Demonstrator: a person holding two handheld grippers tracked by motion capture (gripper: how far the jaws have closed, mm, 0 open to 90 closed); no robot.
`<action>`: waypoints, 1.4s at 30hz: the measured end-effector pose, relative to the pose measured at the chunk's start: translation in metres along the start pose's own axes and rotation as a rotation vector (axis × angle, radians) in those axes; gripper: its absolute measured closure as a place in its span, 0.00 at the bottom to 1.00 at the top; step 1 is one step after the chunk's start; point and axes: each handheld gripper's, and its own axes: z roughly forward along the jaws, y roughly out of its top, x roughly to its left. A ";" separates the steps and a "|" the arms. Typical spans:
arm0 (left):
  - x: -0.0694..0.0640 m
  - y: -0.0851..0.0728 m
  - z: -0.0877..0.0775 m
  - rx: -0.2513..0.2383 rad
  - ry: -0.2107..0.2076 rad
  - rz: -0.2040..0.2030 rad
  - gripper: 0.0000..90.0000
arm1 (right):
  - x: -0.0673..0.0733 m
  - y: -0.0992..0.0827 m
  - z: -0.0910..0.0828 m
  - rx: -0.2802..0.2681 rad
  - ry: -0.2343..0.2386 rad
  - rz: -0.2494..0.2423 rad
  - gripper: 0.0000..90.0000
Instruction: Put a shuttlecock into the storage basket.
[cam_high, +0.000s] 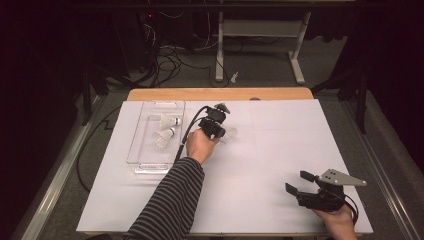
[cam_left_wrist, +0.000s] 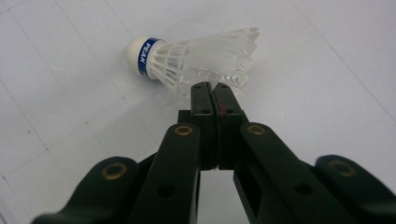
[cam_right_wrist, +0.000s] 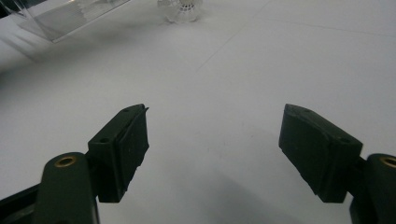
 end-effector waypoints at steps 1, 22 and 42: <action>0.000 0.000 0.000 0.000 0.001 0.000 0.99 | 0.000 0.000 0.000 0.000 0.000 0.000 0.27; 0.002 0.004 -0.012 -0.023 -0.010 0.008 1.00 | 0.000 0.000 0.000 0.001 -0.002 0.002 0.27; -0.004 -0.002 -0.029 -0.006 -0.083 0.022 1.00 | 0.000 0.000 0.000 -0.002 -0.002 0.004 0.27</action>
